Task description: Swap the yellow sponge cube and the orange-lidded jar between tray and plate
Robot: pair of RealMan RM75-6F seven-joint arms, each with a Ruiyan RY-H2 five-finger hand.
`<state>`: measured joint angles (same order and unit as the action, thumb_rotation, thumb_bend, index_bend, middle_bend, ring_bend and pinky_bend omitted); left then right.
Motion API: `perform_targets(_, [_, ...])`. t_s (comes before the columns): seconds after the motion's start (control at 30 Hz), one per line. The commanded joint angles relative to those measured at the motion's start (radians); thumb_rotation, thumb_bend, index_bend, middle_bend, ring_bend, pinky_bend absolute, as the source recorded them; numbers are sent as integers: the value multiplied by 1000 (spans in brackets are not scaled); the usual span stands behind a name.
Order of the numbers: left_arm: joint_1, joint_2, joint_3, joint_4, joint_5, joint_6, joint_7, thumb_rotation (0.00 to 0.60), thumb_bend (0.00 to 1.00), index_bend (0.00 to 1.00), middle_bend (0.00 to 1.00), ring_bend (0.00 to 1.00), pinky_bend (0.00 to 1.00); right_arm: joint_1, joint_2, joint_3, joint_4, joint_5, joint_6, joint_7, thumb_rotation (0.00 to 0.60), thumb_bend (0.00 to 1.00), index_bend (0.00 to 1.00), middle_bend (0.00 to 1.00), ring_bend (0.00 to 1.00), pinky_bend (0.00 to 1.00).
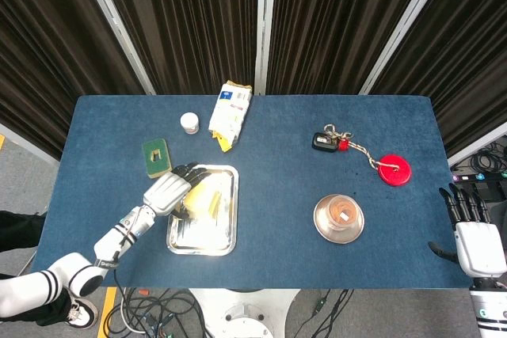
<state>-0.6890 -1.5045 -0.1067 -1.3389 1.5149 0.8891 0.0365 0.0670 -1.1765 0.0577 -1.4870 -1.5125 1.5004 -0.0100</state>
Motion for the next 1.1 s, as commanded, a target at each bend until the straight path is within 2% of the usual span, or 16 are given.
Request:
perform_targets(0.03, [-14, -19, 8, 30, 0, -3, -3, 600, 4, 99, 155, 0, 171, -1, 0, 0, 2, 2, -1, 2, 600, 0, 0, 0, 0, 0])
perform_targets(0.13, [-20, -29, 18, 40, 13, 8, -17, 600, 52, 130, 240, 0, 170, -3, -2, 4, 6, 15, -5, 3, 600, 0, 0, 0, 0, 0])
perform_targets(0.33, [-43, -60, 27, 78, 45, 33, -41, 600, 141, 230, 325, 25, 171, -6, -4, 4, 10, 19, -5, 12, 600, 0, 0, 0, 0, 0])
perform_targets(0.53, [-104, -90, -10, 108, 68, 47, -72, 600, 179, 343, 426, 108, 176, -13, 3, 6, 9, 18, 7, 23, 600, 0, 0, 0, 0, 0])
perform_targets(0.67, [-184, -116, -48, 146, 77, 11, -119, 600, 178, 357, 438, 129, 176, -19, 8, 6, 7, 14, 17, 31, 600, 0, 0, 0, 0, 0])
perform_targets(0.8, [-277, -194, -79, 261, 80, -34, -196, 600, 178, 357, 438, 131, 176, -28, 14, 11, 5, 14, 37, 43, 600, 0, 0, 0, 0, 0])
perform_targets(0.97, [-371, -319, -85, 440, 81, -79, -280, 600, 180, 358, 438, 131, 175, -37, 15, 14, 13, 21, 46, 64, 600, 0, 0, 0, 0, 0])
perform_targets(1.1, [-462, -426, -87, 628, 86, -121, -372, 600, 180, 358, 438, 131, 175, -42, 16, 16, 23, 26, 50, 83, 600, 0, 0, 0, 0, 0])
